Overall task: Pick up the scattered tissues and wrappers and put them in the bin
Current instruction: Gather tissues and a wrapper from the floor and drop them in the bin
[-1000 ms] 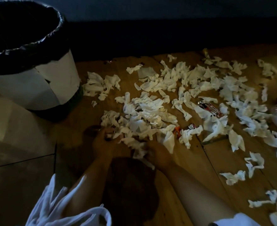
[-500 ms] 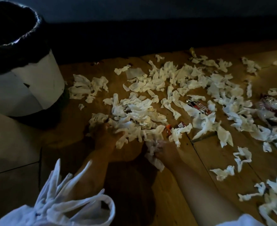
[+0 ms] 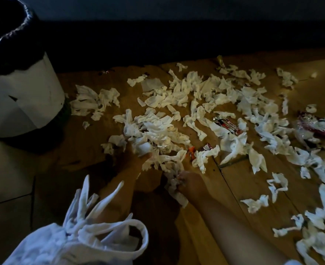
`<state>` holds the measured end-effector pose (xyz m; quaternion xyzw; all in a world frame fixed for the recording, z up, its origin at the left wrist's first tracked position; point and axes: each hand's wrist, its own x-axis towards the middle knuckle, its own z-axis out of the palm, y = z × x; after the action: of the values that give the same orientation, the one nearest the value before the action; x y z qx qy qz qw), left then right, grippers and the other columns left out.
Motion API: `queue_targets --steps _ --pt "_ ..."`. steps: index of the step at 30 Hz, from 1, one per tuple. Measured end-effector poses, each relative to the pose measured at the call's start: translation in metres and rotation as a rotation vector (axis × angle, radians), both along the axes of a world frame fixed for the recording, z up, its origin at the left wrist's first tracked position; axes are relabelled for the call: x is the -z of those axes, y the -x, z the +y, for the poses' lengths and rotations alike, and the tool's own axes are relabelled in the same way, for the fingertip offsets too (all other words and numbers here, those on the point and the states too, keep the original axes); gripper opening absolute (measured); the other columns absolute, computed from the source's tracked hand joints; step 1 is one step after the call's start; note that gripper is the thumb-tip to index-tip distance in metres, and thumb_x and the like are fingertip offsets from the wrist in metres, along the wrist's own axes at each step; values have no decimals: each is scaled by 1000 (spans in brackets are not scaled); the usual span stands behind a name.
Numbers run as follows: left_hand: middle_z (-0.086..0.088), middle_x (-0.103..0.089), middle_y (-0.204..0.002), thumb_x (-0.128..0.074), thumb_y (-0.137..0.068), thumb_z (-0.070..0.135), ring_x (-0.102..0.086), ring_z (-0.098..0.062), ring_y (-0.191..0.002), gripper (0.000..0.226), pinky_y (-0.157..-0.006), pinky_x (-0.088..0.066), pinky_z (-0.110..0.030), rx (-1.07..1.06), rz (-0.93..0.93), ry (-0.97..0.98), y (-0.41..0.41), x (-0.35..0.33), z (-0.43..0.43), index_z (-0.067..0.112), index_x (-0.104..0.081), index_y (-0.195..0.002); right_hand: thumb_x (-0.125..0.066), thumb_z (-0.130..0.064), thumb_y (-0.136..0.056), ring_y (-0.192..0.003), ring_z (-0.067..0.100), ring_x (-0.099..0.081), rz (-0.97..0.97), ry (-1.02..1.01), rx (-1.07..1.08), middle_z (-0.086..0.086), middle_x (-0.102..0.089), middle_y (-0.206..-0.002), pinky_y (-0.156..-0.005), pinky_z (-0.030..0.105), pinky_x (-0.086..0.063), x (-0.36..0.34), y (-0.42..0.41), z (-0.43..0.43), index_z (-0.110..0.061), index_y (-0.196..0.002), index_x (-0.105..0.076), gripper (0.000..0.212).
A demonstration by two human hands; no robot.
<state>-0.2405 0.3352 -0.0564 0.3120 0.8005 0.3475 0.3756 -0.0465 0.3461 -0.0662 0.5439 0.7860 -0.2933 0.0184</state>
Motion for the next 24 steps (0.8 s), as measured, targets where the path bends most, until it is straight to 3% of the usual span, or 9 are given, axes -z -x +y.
queue_targets --steps 5,7,12,14,17,21,24 --pt "-13 -58 -126 -69 -81 17 -53 -31 -118 46 -97 -41 -36 143 139 52 -4 1 -15 7 -55 -124 -58 -9 -83 -97 21 -60 5 -16 12 11 -64 -107 -55 8 -29 -2 2 -3 -5 -99 -69 20" --pt "-15 -63 -119 -68 -80 12 -58 -31 -111 37 -93 -44 -35 139 167 93 -1 -2 -21 7 -61 -117 -57 -10 -84 -97 20 -60 3 -14 46 9 -65 -108 -62 13 -34 -1 4 -5 -7 -100 -68 20" --pt "-21 -62 -119 -61 -86 6 -56 -35 -114 31 -93 -43 -34 -7 -42 72 1 -5 -34 -1 -62 -116 -58 -11 -83 -95 21 -61 14 -6 62 11 -67 -104 -71 23 -39 -8 5 -10 -6 -98 -70 20" --pt "-19 -61 -121 -58 -88 7 -54 -35 -115 30 -99 -44 -37 -96 -147 53 3 -11 -36 1 -61 -117 -62 -10 -81 -90 21 -62 92 5 112 10 -69 -98 -68 25 -42 -12 3 -10 -5 -95 -72 18" --pt "-18 -62 -121 -59 -87 8 -55 -34 -115 29 -102 -43 -45 -151 -180 11 8 -27 -34 2 -62 -116 -65 -10 -81 -85 17 -61 258 57 270 1 -64 -88 -57 14 -37 -27 2 -7 -9 -101 -71 21" --pt "-16 -63 -120 -63 -86 9 -56 -31 -114 33 -98 -46 -38 -210 -185 -33 10 -70 -38 3 -61 -118 -66 -8 -82 -73 13 -57 472 156 476 6 -62 -91 -51 9 -41 -68 11 -4 -1 -108 -66 26" --pt "-11 -64 -115 -62 -86 11 -61 -26 -107 32 -95 -51 -40 -261 -243 -24 14 -116 -45 11 -60 -118 -68 -12 -82 -87 22 -61 576 241 588 9 -64 -99 -64 20 -46 -99 23 -8 -3 -113 -63 33"
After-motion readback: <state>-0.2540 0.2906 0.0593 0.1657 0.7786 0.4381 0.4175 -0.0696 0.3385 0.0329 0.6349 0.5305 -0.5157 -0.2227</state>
